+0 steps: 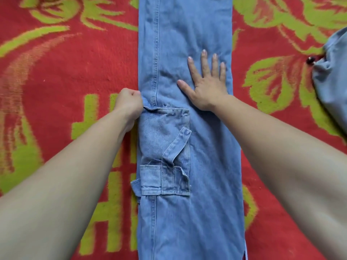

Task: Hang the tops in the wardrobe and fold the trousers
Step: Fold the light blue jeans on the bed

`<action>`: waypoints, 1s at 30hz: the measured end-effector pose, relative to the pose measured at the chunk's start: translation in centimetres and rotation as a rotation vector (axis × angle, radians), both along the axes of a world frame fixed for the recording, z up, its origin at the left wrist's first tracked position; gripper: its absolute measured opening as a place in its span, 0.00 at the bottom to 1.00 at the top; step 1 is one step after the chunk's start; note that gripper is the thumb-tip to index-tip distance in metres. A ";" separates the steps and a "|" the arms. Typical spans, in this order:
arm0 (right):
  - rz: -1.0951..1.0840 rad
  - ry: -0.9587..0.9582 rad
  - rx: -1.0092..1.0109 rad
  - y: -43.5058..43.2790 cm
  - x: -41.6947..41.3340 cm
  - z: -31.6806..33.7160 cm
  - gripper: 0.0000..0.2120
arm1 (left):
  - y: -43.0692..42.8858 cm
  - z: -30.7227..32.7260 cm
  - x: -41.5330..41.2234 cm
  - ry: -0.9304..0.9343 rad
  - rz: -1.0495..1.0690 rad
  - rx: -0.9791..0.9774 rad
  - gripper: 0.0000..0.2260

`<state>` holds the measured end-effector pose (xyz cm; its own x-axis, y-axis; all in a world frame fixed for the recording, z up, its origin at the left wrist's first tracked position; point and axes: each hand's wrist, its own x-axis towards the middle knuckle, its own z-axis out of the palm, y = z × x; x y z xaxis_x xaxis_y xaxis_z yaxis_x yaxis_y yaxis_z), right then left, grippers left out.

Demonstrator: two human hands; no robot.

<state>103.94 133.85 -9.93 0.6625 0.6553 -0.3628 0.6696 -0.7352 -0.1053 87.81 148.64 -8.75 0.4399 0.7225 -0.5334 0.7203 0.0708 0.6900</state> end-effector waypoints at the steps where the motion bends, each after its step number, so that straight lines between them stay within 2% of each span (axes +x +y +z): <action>1: -0.006 0.022 0.007 0.0 0.0 0.7 0.37 | -0.2 0.2 -0.1 -0.032 0.037 -0.013 0.12; 3: -0.035 0.006 0.114 -0.6 -1.4 2.4 0.32 | -1.5 1.3 -0.5 -0.045 0.126 0.123 0.08; 5: -0.095 -0.083 0.332 -2.4 -4.7 3.9 0.28 | -4.0 2.4 -2.2 -0.083 0.123 0.432 0.10; 7: -0.149 -0.155 0.514 -5.5 -9.3 5.0 0.26 | -7.9 3.5 -5.7 -0.149 -0.043 0.685 0.18; 10: -0.154 -0.165 0.479 -11.6 -16.2 5.0 0.29 | -13.4 3.6 -12.1 -0.048 -0.446 0.853 0.22; 12: -0.128 -0.105 0.357 -15.4 -19.6 4.1 0.31 | -15.0 2.7 -14.7 0.098 -0.755 0.838 0.23; 14: -0.062 -0.050 0.194 -18.2 -21.7 2.5 0.32 | -15.0 1.5 -15.2 0.232 -0.910 0.741 0.26; 17: 0.006 -0.050 0.051 -19.6 -22.3 0.1 0.33 | -14.7 0.2 -14.1 0.327 -0.923 0.697 0.28; 20: -0.012 -0.088 0.034 -19.3 -22.4 -0.8 0.33 | -15.0 0.7 -13.9 0.274 -0.936 0.805 0.27; 22: -0.018 -0.097 0.013 -19.2 -22.6 -0.9 0.34 | -14.3 1.1 -13.0 0.224 -1.039 0.898 0.28; 24: -0.022 -0.092 -0.014 -19.1 -22.6 -0.9 0.34 | -12.9 0.6 -10.6 0.253 -1.110 0.892 0.30; 27: -0.035 -0.063 -0.073 -18.7 -22.3 -0.9 0.34 | -12.0 -0.4 -7.9 0.380 -1.070 0.812 0.30; 30: -0.055 -0.045 -0.135 -18.4 -22.3 -0.4 0.34 | -13.6 -0.3 -9.1 0.274 -0.943 0.785 0.29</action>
